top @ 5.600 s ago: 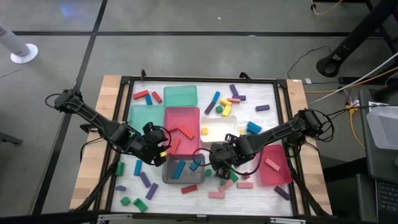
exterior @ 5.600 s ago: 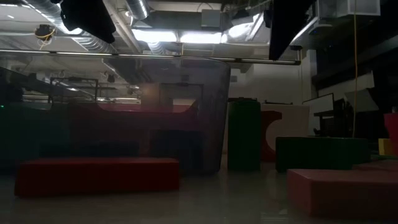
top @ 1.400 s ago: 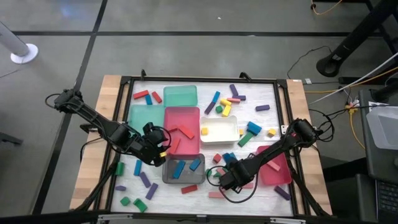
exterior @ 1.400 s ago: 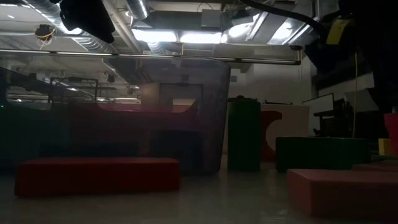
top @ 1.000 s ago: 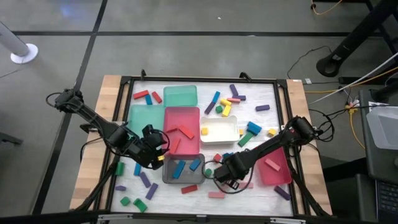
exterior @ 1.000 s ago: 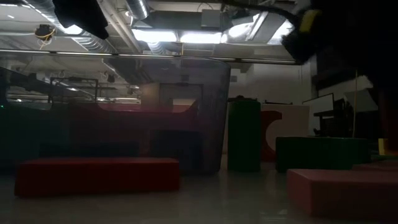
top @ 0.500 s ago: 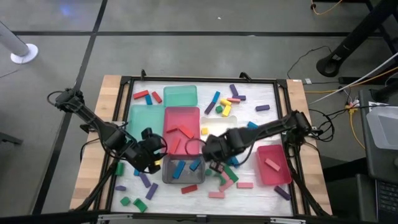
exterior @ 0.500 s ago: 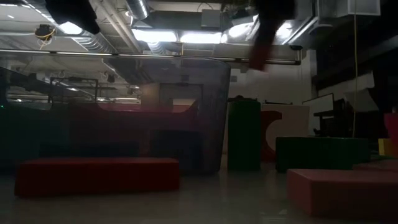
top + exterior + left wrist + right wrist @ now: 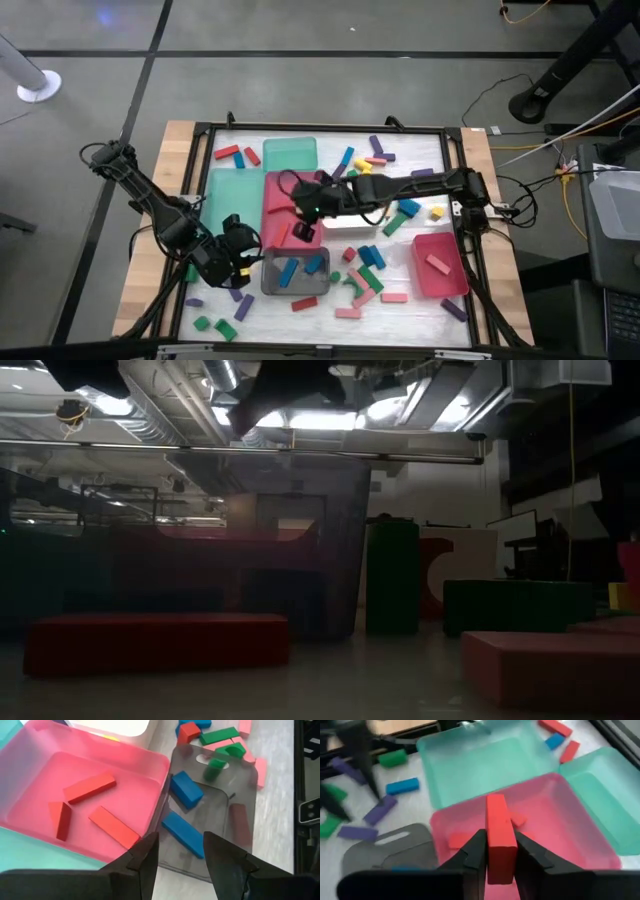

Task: Sort blocks
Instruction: Put the red block into the top pink bin

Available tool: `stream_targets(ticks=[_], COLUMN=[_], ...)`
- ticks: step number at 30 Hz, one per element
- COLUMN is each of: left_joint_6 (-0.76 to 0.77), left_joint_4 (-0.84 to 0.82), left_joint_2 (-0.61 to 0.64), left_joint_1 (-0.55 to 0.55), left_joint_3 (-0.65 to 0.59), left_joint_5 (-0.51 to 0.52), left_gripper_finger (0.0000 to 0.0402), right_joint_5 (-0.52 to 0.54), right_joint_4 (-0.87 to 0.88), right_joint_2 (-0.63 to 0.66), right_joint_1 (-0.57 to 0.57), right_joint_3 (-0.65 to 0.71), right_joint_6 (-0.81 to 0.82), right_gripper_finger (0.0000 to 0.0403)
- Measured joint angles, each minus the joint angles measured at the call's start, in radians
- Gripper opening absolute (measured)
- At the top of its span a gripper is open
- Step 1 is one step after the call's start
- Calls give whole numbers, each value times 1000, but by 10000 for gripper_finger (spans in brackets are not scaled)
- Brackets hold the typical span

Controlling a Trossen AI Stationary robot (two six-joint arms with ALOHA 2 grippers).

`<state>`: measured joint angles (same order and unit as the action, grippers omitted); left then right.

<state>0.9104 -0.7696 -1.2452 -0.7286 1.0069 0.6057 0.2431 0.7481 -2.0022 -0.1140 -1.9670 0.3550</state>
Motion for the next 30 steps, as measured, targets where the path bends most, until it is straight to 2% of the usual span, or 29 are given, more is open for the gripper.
stream_targets(ticks=[7,21,24,27,30], left_joint_6=[26,25,25,26,26], left_joint_4=[-6,-5,-5,-4,-4], left_joint_2=[1,1,1,1,1], left_joint_1=[-38,-44,-44,-44,-44], left_joint_3=[0,0,0,0,0], left_joint_5=[0,-1,-40,-75,-82], left_gripper_finger=[143,143,143,143,143], right_joint_5=[-60,-70,-80,-80,-78], right_joint_4=[-22,-18,-12,-12,-13], right_joint_2=[-14,-14,-14,-14,-14], right_joint_1=[52,62,62,62,62], right_joint_3=[1,1,1,1,1], right_joint_6=[-1,-50,-50,-50,-49], right_gripper_finger=[76,76,77,89,120])
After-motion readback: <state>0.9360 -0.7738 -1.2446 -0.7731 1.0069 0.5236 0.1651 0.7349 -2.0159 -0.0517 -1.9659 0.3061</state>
